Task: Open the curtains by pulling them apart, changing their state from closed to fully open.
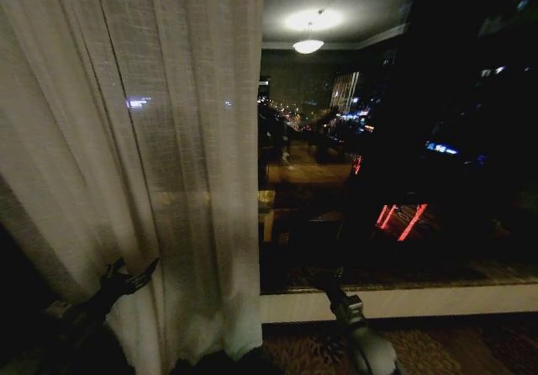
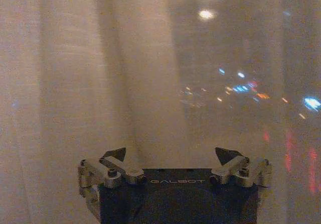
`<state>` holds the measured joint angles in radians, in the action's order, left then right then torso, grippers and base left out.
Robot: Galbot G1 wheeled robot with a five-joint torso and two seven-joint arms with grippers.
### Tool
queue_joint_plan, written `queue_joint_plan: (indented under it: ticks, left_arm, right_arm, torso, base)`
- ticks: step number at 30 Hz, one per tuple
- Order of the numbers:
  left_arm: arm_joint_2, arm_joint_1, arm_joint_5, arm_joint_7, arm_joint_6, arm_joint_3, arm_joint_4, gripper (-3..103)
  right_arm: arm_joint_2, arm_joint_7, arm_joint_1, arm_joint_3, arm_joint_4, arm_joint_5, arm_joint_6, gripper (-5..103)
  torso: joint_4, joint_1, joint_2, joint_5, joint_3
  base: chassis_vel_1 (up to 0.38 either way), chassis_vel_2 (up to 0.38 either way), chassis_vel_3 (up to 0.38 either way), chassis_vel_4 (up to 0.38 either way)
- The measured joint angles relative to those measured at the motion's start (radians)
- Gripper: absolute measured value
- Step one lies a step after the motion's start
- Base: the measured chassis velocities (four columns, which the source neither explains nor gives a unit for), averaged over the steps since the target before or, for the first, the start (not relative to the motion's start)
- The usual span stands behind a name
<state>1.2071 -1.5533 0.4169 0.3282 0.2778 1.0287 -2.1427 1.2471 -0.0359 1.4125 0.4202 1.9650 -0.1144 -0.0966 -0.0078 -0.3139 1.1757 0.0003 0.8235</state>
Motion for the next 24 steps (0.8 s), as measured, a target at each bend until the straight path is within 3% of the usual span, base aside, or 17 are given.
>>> queue_joint_plan:
  ticks: [3, 5, 7, 13, 24]
  left_arm:
    - [0.040, 0.019, 0.022, -0.107, 0.022, -0.037, -0.028, 100]
    - [0.051, 0.022, 0.023, -0.127, 0.026, -0.047, -0.035, 100]
    - [0.093, 0.025, 0.023, -0.193, 0.038, -0.081, -0.061, 100]
    - [0.123, 0.002, 0.018, -0.210, 0.037, -0.082, -0.074, 100]
    - [0.104, 0.004, 0.015, -0.203, 0.027, -0.070, -0.059, 100]
  right_arm:
    - [0.006, -0.013, 0.002, -0.001, 0.018, -0.013, -0.019, 100]
    - [0.007, -0.014, 0.002, -0.001, 0.020, -0.014, -0.021, 100]
    - [0.011, -0.016, 0.004, -0.001, 0.034, -0.015, -0.032, 100]
    - [0.009, -0.016, 0.012, 0.005, 0.072, -0.015, -0.083, 100]
    - [0.008, -0.016, 0.012, 0.025, 0.075, -0.015, -0.088, 100]
  torso:
    - [0.0001, 0.000, 0.000, 0.0001, 0.000]
    - [0.0001, 0.000, 0.000, 0.0000, 0.000]
    - [0.0000, 0.000, 0.000, 0.0000, 0.000]
    - [0.0001, 0.000, 0.000, 0.0000, 0.000]
    - [0.0002, 0.000, 0.000, -0.0001, 0.000]
  base:
    - [0.000, 0.000, 0.000, 0.000]
    - [0.000, 0.000, 0.000, 0.000]
    - [0.000, 0.000, 0.000, 0.000]
    - [0.000, 0.000, 0.000, 0.000]
    - [-0.022, -0.014, 0.021, 0.016]
